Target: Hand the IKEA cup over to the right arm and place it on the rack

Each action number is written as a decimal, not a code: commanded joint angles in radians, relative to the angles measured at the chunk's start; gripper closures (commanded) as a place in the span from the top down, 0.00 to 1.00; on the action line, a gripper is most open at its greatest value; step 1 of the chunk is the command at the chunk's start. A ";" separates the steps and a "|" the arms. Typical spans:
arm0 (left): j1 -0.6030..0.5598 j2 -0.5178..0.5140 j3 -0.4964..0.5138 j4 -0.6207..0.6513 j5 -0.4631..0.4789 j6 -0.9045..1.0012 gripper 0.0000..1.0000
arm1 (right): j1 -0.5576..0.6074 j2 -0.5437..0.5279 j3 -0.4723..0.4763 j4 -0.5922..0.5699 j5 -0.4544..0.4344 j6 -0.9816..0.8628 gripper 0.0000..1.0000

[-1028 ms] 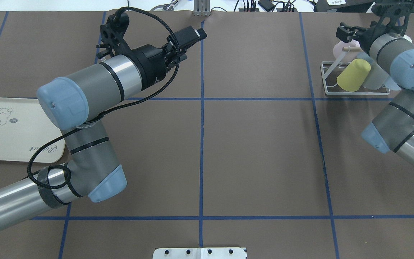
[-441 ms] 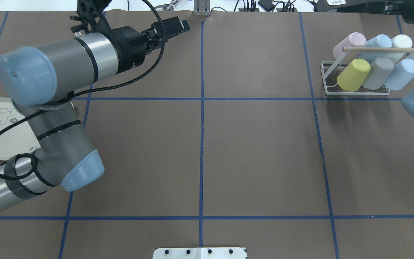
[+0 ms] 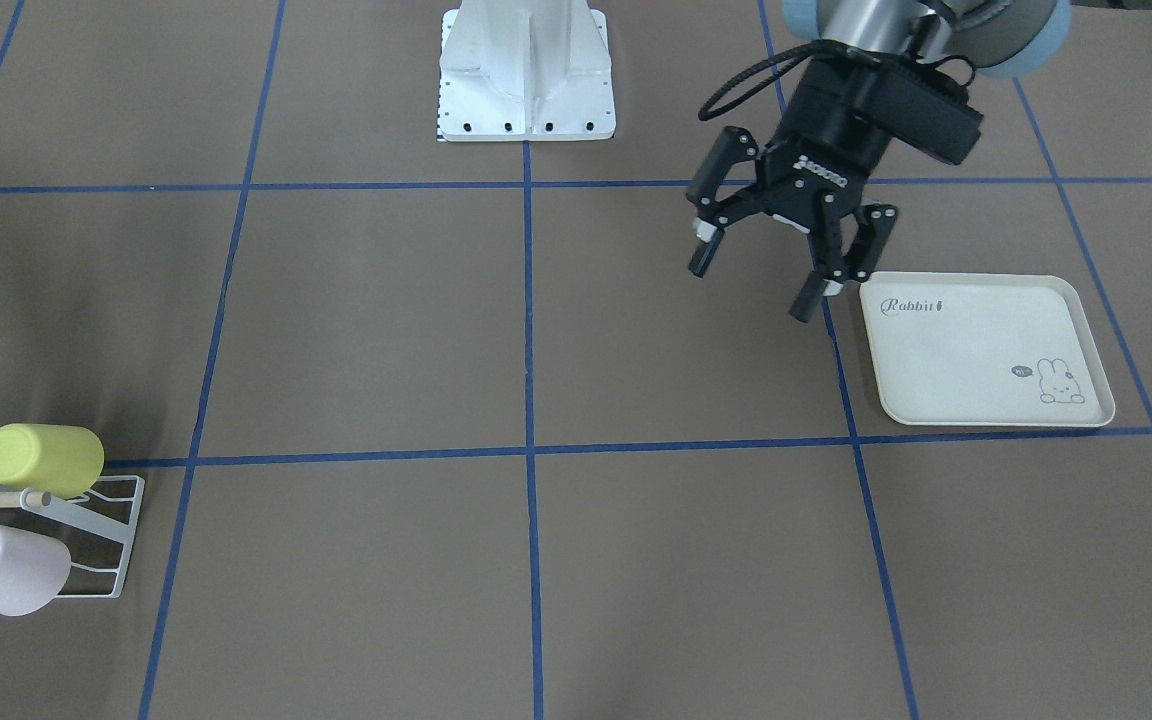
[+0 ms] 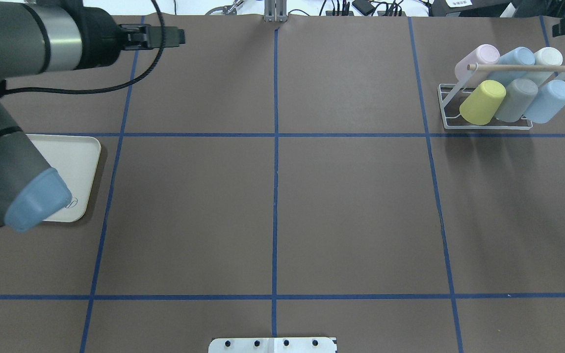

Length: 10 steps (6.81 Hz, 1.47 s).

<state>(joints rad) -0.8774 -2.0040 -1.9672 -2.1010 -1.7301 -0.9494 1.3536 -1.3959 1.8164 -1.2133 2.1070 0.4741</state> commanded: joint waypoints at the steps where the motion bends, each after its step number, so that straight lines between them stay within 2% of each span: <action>1: -0.204 0.127 0.022 0.027 -0.209 0.391 1.00 | 0.105 -0.006 -0.008 -0.272 0.134 -0.339 1.00; 2: -0.307 0.146 0.080 0.027 -0.321 0.531 1.00 | 0.142 0.001 -0.022 -0.376 0.154 -0.483 1.00; 4: -0.511 0.209 0.257 0.024 -0.541 0.900 1.00 | 0.215 -0.029 -0.142 -0.401 0.275 -0.671 1.00; 5: -0.590 0.235 0.299 0.025 -0.595 0.912 1.00 | 0.226 -0.055 -0.173 -0.396 0.336 -0.696 1.00; 6: -0.651 0.238 0.377 0.024 -0.647 0.914 1.00 | 0.231 -0.073 -0.175 -0.394 0.315 -0.700 1.00; 7: -0.693 0.240 0.414 0.022 -0.698 0.914 1.00 | 0.231 -0.089 -0.167 -0.391 0.285 -0.687 1.00; 9: -0.703 0.335 0.415 -0.007 -0.684 0.934 1.00 | 0.231 -0.173 -0.186 -0.352 0.277 -0.689 1.00; 10: -0.703 0.344 0.424 -0.002 -0.636 0.931 1.00 | 0.231 -0.195 -0.186 -0.351 0.274 -0.690 1.00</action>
<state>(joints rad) -1.5772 -1.6833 -1.5525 -2.1028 -2.4030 -0.0188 1.5844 -1.5556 1.6339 -1.5739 2.3859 -0.2148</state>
